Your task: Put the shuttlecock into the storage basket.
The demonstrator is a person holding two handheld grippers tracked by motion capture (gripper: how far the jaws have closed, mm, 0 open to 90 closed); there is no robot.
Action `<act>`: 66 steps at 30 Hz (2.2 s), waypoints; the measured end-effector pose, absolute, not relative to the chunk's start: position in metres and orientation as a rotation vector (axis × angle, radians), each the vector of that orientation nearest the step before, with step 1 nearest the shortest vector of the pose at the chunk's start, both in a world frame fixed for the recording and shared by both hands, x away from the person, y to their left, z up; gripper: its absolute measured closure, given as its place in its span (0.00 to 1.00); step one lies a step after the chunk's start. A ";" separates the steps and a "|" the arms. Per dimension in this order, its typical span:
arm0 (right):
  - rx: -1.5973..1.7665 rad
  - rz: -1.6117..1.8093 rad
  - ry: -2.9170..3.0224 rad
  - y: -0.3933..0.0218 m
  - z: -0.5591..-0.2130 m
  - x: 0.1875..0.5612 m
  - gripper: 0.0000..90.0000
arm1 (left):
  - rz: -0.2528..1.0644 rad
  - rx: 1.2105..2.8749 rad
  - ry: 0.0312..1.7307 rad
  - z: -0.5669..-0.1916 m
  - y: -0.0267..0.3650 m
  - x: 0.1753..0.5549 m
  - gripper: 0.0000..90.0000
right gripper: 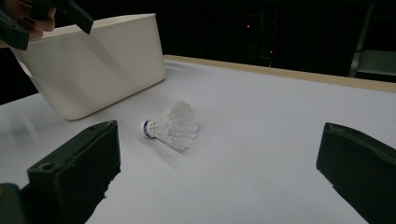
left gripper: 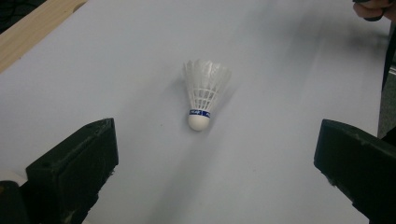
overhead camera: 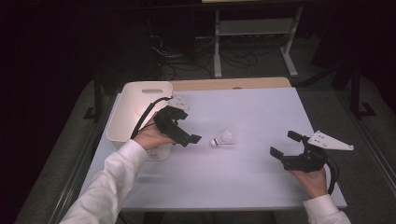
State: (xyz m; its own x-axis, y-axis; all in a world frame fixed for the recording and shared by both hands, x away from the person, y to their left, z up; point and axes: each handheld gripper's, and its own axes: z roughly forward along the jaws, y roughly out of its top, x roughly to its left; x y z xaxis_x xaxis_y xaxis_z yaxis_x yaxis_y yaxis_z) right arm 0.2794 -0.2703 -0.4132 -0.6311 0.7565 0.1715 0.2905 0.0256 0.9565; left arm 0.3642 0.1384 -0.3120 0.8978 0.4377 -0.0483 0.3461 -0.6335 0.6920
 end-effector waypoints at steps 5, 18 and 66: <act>1.058 1.641 1.920 -0.271 -0.413 0.280 0.00 | 0.141 2.343 0.556 -0.313 0.129 0.365 0.00; 1.051 1.653 1.929 -0.269 -0.413 0.279 0.00 | 0.126 2.410 0.516 -0.312 0.109 0.373 0.00; 1.048 1.664 1.931 -0.279 -0.415 0.277 0.00 | 0.028 2.489 0.613 -0.362 0.057 0.397 0.00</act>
State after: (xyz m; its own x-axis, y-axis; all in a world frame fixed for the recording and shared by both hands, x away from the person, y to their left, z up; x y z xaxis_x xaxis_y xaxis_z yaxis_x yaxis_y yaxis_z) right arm 0.2765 -0.2795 -0.4154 -0.6479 0.7405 0.1784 0.2859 0.0193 0.9581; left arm 0.3968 0.0567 -0.3621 0.8946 0.4327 -0.1116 0.4209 -0.7321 0.5356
